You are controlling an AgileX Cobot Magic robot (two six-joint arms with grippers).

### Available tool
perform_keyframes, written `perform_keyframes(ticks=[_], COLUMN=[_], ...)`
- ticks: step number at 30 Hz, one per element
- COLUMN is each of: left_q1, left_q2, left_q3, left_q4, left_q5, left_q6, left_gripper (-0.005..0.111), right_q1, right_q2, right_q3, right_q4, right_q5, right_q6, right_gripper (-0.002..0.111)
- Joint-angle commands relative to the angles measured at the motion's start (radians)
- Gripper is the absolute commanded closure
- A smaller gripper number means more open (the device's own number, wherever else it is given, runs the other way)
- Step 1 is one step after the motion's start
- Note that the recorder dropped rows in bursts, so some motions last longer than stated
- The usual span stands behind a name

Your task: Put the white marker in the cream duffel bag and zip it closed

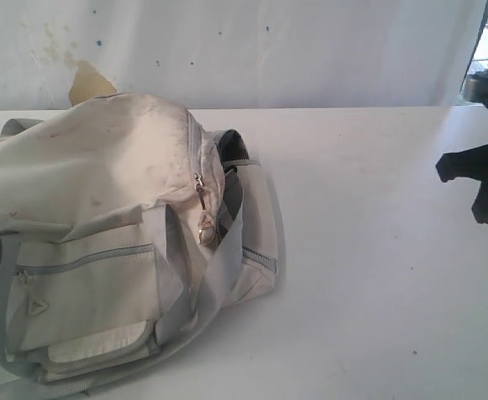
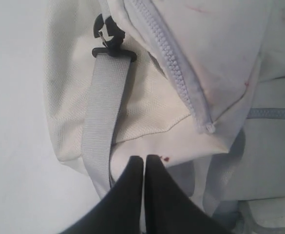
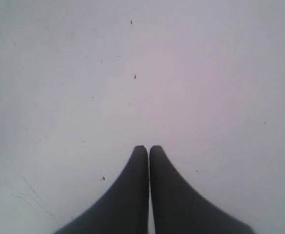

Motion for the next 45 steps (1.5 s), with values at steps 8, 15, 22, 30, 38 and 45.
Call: perform_keyframes(ticks=[8,15,22,30,38,45], left_q1=[-0.004,-0.004,-0.004,-0.004,-0.095,-0.071], left_q2=[-0.480,-0.718,-0.934,-1.215,-1.215,-1.215], left_q3=[0.124,0.135,0.135,0.135,0.123,0.123], left_q4=[0.033,0.098,0.122,0.125,0.143,0.138], left_q5=[-0.028,0.072,0.091,0.187,0.250,0.151], left_q6=[0.015,0.034,0.018,-0.007,-0.026,-0.034], left_gripper=[0.107,0.107,0.107,0.107,0.107,0.107], right_q1=[-0.006,-0.006,-0.006,-0.006,0.013,0.013], right_q2=[-0.412,-0.671,-0.893,-1.175,-1.416,-1.495], right_q3=[0.109,0.181,0.270,0.465,0.532,0.527], right_q4=[-0.007,-0.007,-0.007,-0.009,-0.088,-0.170], right_q5=[-0.083,-0.095,-0.110,-0.114,-0.125,-0.148], right_q6=[-0.109,-0.122,-0.122,-0.122,-0.036,-0.022], right_gripper=[0.108,0.108,0.108,0.108,0.108,0.108])
